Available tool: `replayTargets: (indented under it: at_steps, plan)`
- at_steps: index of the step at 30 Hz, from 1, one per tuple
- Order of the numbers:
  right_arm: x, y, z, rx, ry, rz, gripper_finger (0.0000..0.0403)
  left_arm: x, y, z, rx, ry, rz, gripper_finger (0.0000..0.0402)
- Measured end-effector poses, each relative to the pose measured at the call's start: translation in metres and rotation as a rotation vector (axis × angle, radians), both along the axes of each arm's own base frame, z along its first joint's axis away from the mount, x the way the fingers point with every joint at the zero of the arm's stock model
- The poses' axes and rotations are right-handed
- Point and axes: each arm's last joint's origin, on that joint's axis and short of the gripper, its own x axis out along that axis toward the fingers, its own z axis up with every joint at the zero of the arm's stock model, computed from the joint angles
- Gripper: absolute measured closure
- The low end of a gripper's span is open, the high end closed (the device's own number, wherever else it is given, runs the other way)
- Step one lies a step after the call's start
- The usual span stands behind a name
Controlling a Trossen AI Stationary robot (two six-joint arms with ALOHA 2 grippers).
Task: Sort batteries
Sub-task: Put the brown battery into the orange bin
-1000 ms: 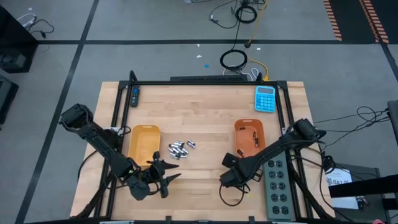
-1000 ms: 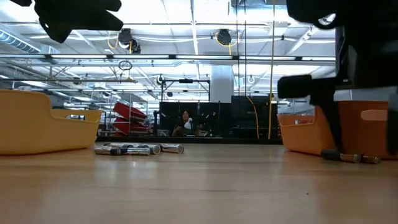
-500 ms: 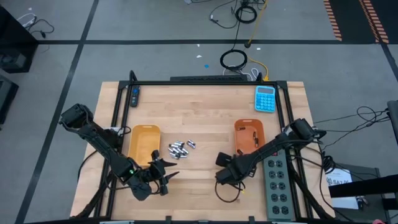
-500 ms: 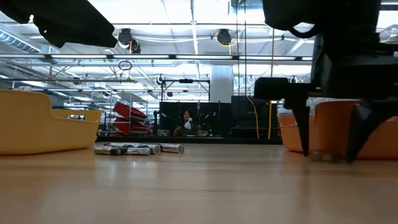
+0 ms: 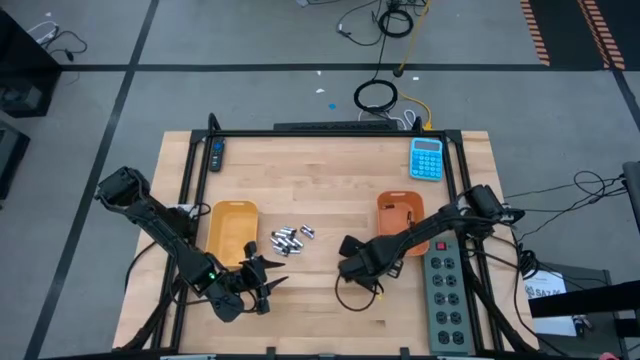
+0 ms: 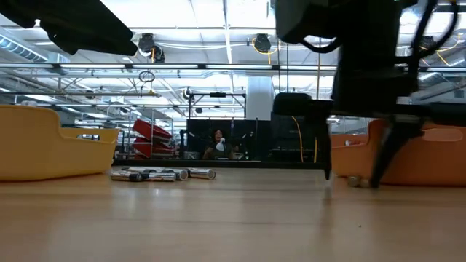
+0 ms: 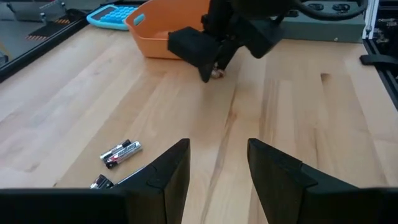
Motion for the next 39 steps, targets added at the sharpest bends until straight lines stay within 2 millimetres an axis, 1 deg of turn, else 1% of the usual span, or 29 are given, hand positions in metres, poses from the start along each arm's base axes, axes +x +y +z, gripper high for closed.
replayTargets:
  at_steps: [10,16,20,22,25,27,30,33,36,39]
  plan:
    - [0.010,-0.015,0.001,0.007,-0.044,0.005,0.0186,0.000,-0.001,0.000,-0.031,-0.004,0.000,0.0231]
    - [0.019,-0.021,0.006,0.010,-0.129,-0.010,0.0186,0.000,-0.001,0.000,-0.033,-0.004,0.000,0.0231]
    - [0.018,-0.022,0.007,-0.001,-0.120,-0.012,0.0186,0.000,-0.001,0.000,-0.032,-0.003,0.001,0.0231]
    - [0.019,-0.022,0.014,-0.037,-0.115,-0.013,0.0186,0.000,-0.001,0.000,-0.036,0.001,-0.005,0.0231]
    - [0.030,-0.021,0.032,-0.082,-0.185,-0.023,0.0186,0.000,-0.001,0.000,-0.041,0.004,-0.010,0.0231]
    - [0.038,-0.027,0.041,-0.088,-0.228,-0.053,0.0186,0.000,-0.001,0.000,-0.041,0.004,-0.010,0.0231]
    - [0.048,-0.045,0.045,-0.043,-0.284,-0.149,0.0186,0.000,-0.001,0.000,-0.041,0.004,-0.011,0.0231]
    - [0.052,-0.062,0.044,0.051,-0.274,-0.215,0.0186,-0.001,-0.003,0.000,-0.041,0.004,-0.018,0.0231]
    - [0.053,-0.067,0.044,0.115,-0.268,-0.219,0.0186,-0.002,-0.003,0.000,-0.044,0.009,-0.024,0.0231]
    - [0.053,-0.064,0.044,0.180,-0.248,-0.208,0.0186,-0.002,-0.004,-0.001,-0.052,0.020,-0.037,0.0231]
